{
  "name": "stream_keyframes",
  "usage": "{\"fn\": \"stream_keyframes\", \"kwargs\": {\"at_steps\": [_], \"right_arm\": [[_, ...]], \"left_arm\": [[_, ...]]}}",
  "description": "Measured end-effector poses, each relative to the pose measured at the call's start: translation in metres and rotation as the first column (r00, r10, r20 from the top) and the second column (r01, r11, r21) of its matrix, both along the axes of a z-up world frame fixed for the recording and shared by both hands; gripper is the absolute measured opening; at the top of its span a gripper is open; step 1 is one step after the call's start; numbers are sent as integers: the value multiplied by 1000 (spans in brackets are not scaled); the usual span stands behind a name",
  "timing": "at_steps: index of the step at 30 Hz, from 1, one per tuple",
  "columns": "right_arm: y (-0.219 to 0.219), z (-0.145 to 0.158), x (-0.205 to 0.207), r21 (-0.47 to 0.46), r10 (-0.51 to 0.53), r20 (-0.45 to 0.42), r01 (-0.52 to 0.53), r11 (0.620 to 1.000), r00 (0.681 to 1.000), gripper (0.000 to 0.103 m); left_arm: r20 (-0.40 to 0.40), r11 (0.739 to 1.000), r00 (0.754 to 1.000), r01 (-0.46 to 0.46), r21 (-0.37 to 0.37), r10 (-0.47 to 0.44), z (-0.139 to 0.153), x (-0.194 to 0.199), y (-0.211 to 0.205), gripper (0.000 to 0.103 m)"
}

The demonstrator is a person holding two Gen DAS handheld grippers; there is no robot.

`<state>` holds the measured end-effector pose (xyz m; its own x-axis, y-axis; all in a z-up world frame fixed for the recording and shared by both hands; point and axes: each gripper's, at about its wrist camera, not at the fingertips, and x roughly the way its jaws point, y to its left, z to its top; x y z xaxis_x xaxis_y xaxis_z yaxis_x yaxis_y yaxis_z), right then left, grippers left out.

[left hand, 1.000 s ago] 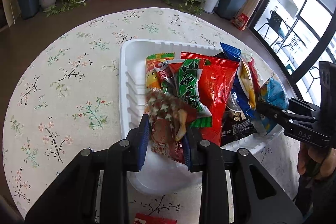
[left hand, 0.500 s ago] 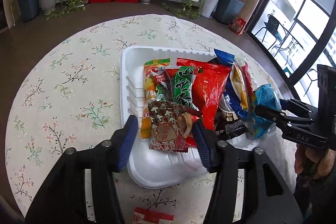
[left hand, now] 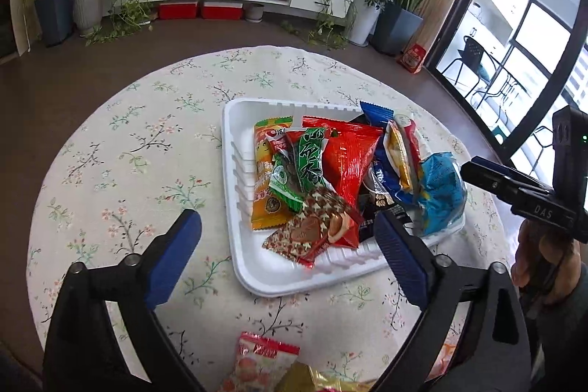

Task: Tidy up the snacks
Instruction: 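Carry both packets into the white tray and open both grippers, then move both grippers back over the remaining snack packets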

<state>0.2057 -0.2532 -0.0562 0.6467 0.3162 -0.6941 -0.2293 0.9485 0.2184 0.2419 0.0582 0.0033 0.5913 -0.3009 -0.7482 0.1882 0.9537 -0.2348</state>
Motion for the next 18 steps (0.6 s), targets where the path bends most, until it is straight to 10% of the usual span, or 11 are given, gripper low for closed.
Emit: {"fn": "stream_keyframes", "kwargs": {"at_steps": [10,18], "right_arm": [[-8,16,-33,33,4,36,-5,999,999,81],[2,21,-98,38,137,54,-139,990,989,81]], "left_arm": [[31,993,996,-86,81,84,17,-58,30,103],[-77,974,997,17,224,0,-13,-107,34,102]]}}
